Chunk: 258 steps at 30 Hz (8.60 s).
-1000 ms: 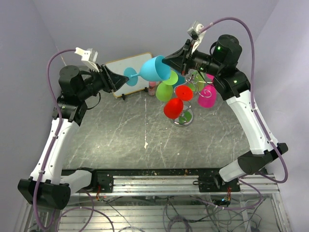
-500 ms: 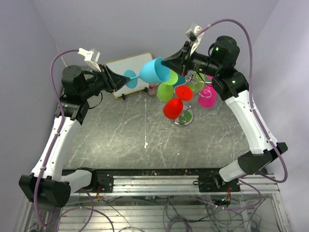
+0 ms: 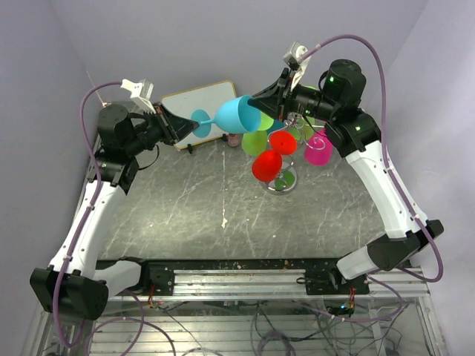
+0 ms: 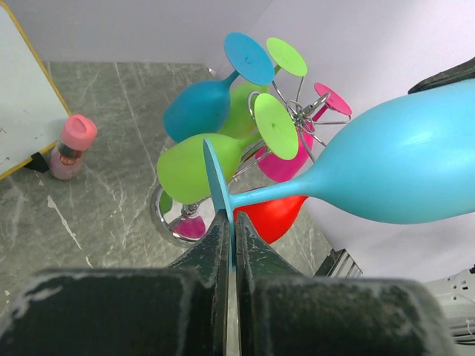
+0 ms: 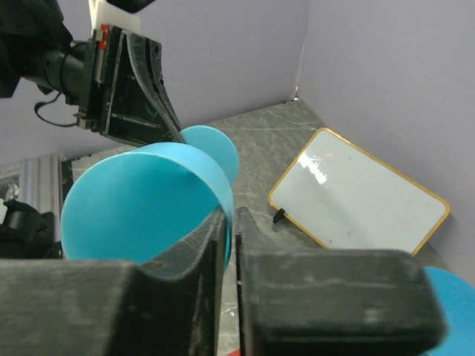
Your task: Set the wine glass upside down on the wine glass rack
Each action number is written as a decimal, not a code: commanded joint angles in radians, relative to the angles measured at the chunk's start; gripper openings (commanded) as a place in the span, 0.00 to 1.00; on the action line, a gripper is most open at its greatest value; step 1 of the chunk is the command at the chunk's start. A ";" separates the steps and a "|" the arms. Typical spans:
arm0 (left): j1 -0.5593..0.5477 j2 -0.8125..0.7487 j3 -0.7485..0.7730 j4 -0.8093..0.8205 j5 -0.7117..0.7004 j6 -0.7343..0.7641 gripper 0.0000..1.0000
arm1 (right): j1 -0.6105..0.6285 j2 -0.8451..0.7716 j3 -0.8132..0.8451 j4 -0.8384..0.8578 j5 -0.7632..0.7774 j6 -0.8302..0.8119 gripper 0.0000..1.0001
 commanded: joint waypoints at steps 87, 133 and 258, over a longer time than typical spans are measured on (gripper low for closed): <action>-1.135 0.922 1.139 -0.273 -1.079 1.781 0.07 | -1.012 -0.325 -0.804 0.284 0.033 0.124 0.79; -0.974 0.844 1.042 -0.379 -0.930 1.679 0.07 | -1.012 -0.330 -0.820 0.321 -0.023 0.133 0.79; -0.888 0.481 0.920 -0.950 -0.429 1.480 1.00 | -1.011 -0.305 -0.852 0.329 -0.030 0.089 0.79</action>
